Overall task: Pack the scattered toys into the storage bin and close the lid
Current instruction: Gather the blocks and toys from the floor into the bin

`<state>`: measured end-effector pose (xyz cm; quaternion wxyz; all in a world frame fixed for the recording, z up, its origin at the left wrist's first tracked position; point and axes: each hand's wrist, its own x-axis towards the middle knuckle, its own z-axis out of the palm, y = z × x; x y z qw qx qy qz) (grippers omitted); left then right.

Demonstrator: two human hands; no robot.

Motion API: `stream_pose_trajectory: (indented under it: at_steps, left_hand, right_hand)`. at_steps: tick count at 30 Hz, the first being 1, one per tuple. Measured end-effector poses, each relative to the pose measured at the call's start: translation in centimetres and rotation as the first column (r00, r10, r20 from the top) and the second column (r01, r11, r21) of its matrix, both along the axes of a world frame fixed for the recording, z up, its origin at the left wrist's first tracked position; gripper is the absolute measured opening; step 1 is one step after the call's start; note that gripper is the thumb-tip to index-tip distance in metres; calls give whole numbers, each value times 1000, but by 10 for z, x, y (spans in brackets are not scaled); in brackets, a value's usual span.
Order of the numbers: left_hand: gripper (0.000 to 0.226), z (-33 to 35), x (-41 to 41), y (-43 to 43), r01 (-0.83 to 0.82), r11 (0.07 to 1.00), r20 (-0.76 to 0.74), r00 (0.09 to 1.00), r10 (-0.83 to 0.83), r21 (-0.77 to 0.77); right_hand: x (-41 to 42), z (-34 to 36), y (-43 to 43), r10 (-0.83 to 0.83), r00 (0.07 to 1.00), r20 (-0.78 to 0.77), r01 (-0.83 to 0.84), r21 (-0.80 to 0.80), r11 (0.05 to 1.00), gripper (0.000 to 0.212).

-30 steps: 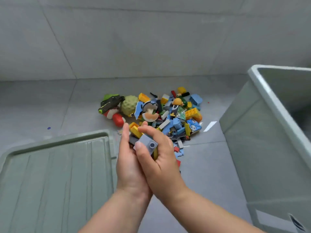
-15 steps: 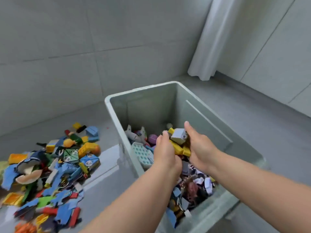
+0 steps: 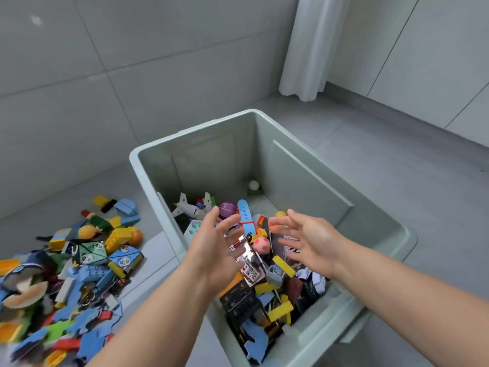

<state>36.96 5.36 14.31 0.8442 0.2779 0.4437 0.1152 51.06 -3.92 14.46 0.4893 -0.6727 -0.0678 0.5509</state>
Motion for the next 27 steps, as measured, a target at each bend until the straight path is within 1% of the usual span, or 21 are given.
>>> stream_pose_trajectory:
  at_steps: [2, 3, 5, 6, 8, 9, 10, 11, 12, 13, 15, 16, 17, 18, 19, 20, 21, 22, 24, 26, 27]
  left_hand:
    - [47, 13, -39, 16, -65, 997, 145, 988, 59, 39]
    - [46, 23, -58, 24, -89, 993, 194, 978, 72, 78]
    - [44, 31, -116, 42, -212, 966, 248, 954, 171, 147]
    - [44, 28, -148, 52, -276, 949, 252, 939, 232, 153]
    - [55, 15, -208, 67, -445, 888, 205, 885, 418, 115]
    - [52, 5, -235, 72, -522, 849, 170, 846, 505, 77]
    - [37, -9, -260, 75, -599, 799, 100, 800, 592, 56]
    - [17, -24, -281, 77, -664, 746, 23, 747, 664, 37]
    - [14, -39, -298, 78, -708, 705, -53, 703, 709, 37]
    - [18, -54, -309, 79, -717, 697, -132, 687, 714, 38]
    - [20, -82, -323, 80, -690, 721, -263, 685, 679, 64]
    - [21, -94, -326, 80, -663, 743, -308, 692, 653, 86]
    - [22, -107, -327, 81, -637, 764, -335, 701, 630, 104]
    - [24, -118, -328, 82, -610, 784, -358, 709, 607, 121]
    - [26, -131, -329, 81, -592, 796, -378, 713, 591, 128]
    - [28, -141, -331, 78, -579, 807, -390, 721, 573, 117]
    - [30, -151, -333, 73, -582, 808, -383, 728, 569, 94]
    - [30, -160, -337, 67, -595, 801, -363, 735, 573, 62]
    - [30, -178, -345, 55, -633, 775, -308, 738, 601, -4]
    - [33, -190, -355, 48, -634, 772, -274, 751, 601, -44]
    - [35, -194, -360, 46, -625, 779, -256, 762, 595, -51]
  right_hand:
    - [-9, 10, 7, 59, 997, 42, -61, 41, 997, 40]
    - [-11, 18, 8, 86, 994, 66, -91, 69, 993, 38]
    - [-29, 35, 25, 192, 975, 111, -205, 117, 972, 35]
    - [-43, 44, 36, 248, 959, 141, -266, 130, 955, 33]
    - [-79, 59, 63, 358, 905, 229, -397, 154, 905, 25]
    - [-99, 63, 77, 413, 866, 281, -465, 154, 872, 21]
    - [-121, 63, 91, 472, 814, 339, -539, 138, 831, 16]
    - [-142, 61, 105, 537, 739, 407, -620, 100, 778, 14]
    - [-164, 55, 119, 602, 638, 480, -701, 39, 712, 13]
    - [-185, 46, 132, 659, 511, 552, -773, -39, 633, 14]
    - [-224, 15, 154, 739, 199, 644, -860, -247, 446, 21]
    - [-241, -7, 162, 765, 46, 642, -865, -358, 352, 24]
    - [-255, -31, 169, 785, -79, 615, -848, -455, 271, 26]
    - [-267, -58, 173, 797, -171, 580, -820, -532, 212, 28]
    - [-278, -86, 173, 807, -228, 545, -788, -590, 176, 31]
    - [-289, -114, 171, 818, -248, 519, -761, -627, 167, 36]
    - [-299, -142, 166, 834, -226, 504, -740, -646, 190, 45]
    - [-307, -167, 160, 851, -169, 498, -723, -649, 236, 55]
    - [-321, -210, 146, 845, -39, 534, -696, -621, 360, 69]
    - [-330, -239, 133, 761, 67, 645, -687, -524, 504, 64]
    - [-333, -248, 127, 703, 135, 698, -673, -456, 582, 60]
